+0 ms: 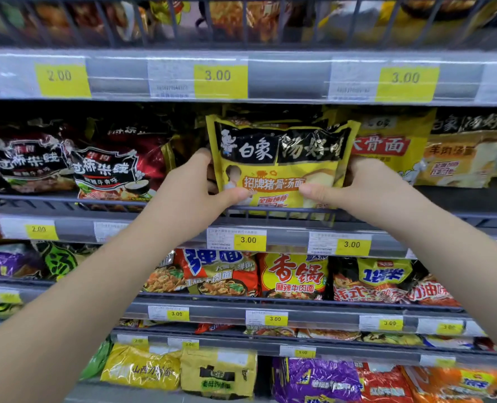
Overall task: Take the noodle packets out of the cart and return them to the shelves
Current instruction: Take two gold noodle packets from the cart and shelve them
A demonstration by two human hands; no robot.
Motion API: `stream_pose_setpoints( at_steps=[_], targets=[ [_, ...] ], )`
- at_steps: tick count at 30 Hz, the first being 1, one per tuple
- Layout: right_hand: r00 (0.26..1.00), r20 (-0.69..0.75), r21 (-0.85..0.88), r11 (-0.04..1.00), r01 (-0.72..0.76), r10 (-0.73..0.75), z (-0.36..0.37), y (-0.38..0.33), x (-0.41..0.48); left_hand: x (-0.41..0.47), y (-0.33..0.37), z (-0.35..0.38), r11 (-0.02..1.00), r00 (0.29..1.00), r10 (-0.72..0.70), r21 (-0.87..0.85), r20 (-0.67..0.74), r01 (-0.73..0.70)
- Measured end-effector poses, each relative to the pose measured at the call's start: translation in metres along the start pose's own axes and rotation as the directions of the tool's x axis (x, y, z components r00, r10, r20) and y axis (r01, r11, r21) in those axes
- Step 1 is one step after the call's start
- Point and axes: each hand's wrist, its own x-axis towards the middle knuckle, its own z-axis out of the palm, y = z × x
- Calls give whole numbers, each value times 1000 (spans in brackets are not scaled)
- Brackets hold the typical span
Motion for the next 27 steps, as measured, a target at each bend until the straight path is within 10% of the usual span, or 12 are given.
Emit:
stream_pose_setpoints(
  at_steps=[8,27],
  targets=[
    [984,-177,255,966,54,-8,-11,13,-41,-55,7,-21,994,994,-69,-94,-84,61],
    [892,-17,665,661,348,-452,-50,-167,-178,-203,127,-163,947,960,29,-298,-279,-116]
  ],
)
